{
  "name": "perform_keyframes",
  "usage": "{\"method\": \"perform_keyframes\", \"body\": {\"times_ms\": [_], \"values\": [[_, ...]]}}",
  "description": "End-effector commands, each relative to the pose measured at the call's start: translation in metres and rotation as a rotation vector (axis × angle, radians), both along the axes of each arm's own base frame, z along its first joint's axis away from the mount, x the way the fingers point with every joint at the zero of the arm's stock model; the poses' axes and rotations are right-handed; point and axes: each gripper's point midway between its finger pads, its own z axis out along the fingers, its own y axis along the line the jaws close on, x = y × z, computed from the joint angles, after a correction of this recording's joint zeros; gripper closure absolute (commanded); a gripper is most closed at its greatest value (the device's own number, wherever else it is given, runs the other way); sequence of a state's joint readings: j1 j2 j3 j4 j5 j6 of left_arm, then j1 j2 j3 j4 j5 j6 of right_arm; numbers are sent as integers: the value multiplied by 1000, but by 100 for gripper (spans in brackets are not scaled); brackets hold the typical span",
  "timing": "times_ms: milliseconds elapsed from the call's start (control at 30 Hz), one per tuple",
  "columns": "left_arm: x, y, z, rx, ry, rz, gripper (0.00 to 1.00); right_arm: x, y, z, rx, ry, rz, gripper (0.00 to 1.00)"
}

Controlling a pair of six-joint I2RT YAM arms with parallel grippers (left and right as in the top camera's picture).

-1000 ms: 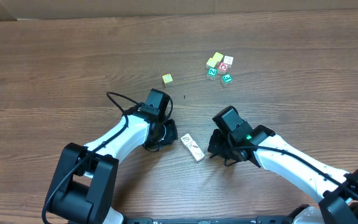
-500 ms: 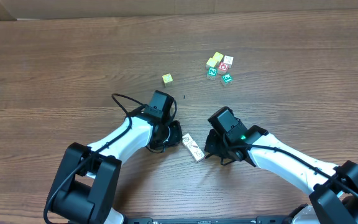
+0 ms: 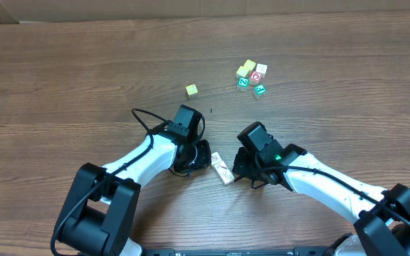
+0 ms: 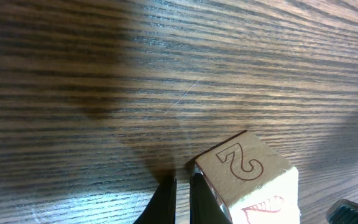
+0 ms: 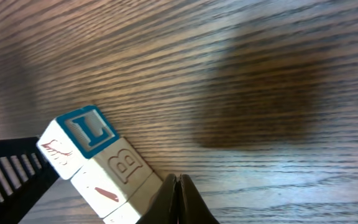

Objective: Flip 3 blocks

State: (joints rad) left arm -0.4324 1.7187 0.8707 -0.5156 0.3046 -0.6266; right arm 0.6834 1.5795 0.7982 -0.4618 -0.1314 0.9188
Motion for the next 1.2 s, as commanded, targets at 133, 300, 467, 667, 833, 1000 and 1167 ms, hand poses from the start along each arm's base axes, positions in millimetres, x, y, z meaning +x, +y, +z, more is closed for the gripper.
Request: {"method": "perform_keyframes", "body": {"times_ms": [133, 300, 467, 667, 833, 1000, 1167], "values": [[-14, 4, -15, 25, 59, 5, 96, -10, 8, -2, 14, 16, 37, 96], [-13, 4, -14, 22, 54, 10, 96, -18, 16, -2, 18, 25, 50, 96], [-13, 4, -14, 22, 54, 10, 96, -25, 22, -2, 20, 30, 70, 96], [-12, 3, -14, 20, 49, 9, 96, -25, 22, -2, 22, 34, 56, 96], [-5, 0, -13, 7, 19, 9, 96, -6, 6, -4, -71, -59, 3, 91], [-1, 0, -12, 8, 3, 10, 96, 3, 11, 0, -48, -101, -4, 91], [0, 2, -13, 20, -3, 14, 96, 0, 16, 1, -27, -93, 7, 91]]}}
